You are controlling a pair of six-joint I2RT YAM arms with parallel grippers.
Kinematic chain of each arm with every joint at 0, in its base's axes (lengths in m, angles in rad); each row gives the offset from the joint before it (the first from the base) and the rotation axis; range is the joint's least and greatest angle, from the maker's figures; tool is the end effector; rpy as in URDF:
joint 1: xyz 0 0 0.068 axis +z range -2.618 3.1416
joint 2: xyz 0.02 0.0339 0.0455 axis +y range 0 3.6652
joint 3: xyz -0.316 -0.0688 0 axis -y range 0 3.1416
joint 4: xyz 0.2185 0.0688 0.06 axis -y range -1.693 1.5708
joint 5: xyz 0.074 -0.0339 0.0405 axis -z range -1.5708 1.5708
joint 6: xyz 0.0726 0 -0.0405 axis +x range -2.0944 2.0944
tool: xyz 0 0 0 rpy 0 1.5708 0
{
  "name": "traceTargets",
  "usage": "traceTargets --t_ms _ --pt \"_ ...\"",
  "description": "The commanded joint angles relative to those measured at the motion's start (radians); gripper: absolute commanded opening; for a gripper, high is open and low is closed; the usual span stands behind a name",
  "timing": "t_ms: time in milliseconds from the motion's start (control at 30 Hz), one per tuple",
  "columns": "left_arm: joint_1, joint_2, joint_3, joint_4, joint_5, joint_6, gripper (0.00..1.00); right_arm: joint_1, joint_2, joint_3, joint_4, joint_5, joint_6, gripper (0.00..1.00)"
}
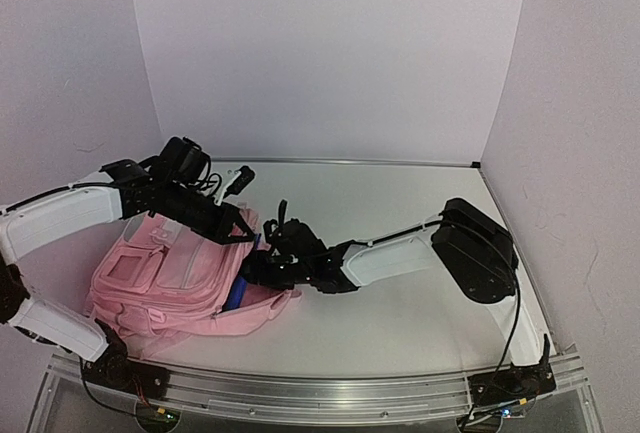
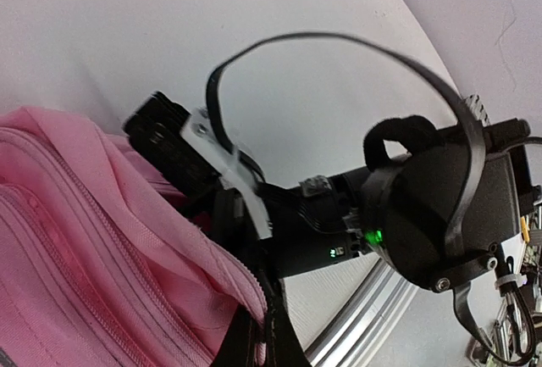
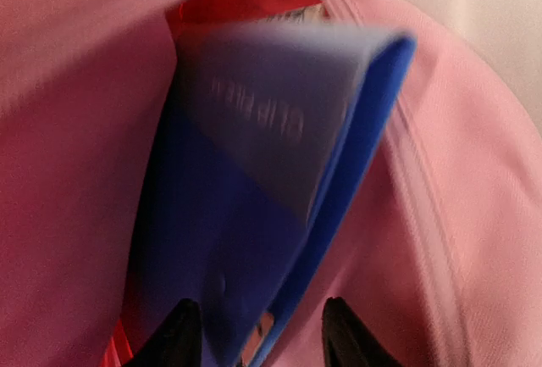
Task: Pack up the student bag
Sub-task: Place the files in the student bag.
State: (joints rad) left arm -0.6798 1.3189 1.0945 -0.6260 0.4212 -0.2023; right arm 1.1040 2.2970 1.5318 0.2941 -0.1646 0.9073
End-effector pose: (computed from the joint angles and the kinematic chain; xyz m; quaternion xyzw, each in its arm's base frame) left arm 0.1836 -0.1866 0.3240 0.2880 0.8718 -0.3240 0.2282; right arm 0.2408 0.5043 0.1756 -0.1262 0.8414 0.4773 0.2197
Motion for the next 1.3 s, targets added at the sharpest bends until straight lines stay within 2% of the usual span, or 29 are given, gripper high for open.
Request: traceTargets --t_ms 0,167,333,467,667,700,800,867,1033,1100,1167,1267 --pt "-0.011 -0.124 -0.025 0.171 -0.043 -0.126 0.00 0.024 -0.163 -0.110 -0.116 0.111 -0.050 0.58" --pt "-0.011 -0.102 -0.064 0.170 -0.088 -0.185 0.00 0.003 -0.314 -0.242 -0.125 0.199 -0.043 0.74" --pt "-0.011 -0.069 -0.068 0.219 -0.069 -0.197 0.00 -0.024 -0.404 -0.342 -0.142 0.264 -0.063 0.80" --pt "-0.011 -0.058 -0.068 0.244 -0.045 -0.212 0.01 -0.022 -0.432 -0.338 -0.162 0.230 -0.240 0.82" --pt "-0.011 -0.052 -0.068 0.239 -0.051 -0.271 0.07 -0.020 -0.409 -0.292 -0.197 0.217 -0.513 0.84" --pt "-0.011 -0.058 -0.076 0.249 -0.055 -0.288 0.10 -0.021 -0.389 -0.269 -0.207 0.225 -0.542 0.84" --pt "-0.011 -0.087 -0.107 0.275 -0.048 -0.329 0.44 -0.022 -0.317 -0.190 -0.235 0.254 -0.599 0.84" --pt "-0.010 -0.104 -0.108 0.264 -0.049 -0.348 0.57 -0.026 -0.270 -0.146 -0.241 0.274 -0.612 0.84" --pt "0.007 -0.148 -0.098 0.117 -0.175 -0.407 0.75 -0.053 -0.217 -0.091 -0.241 0.317 -0.574 0.84" --pt "0.050 -0.150 -0.109 0.040 -0.247 -0.435 0.84 -0.060 -0.229 -0.097 -0.239 0.284 -0.558 0.84" --pt "0.106 -0.152 -0.144 -0.009 -0.277 -0.462 0.89 -0.062 -0.231 -0.097 -0.239 0.227 -0.536 0.81" --pt "0.165 -0.174 -0.232 0.008 -0.270 -0.508 0.95 -0.062 -0.214 -0.093 -0.238 0.111 -0.493 0.73"
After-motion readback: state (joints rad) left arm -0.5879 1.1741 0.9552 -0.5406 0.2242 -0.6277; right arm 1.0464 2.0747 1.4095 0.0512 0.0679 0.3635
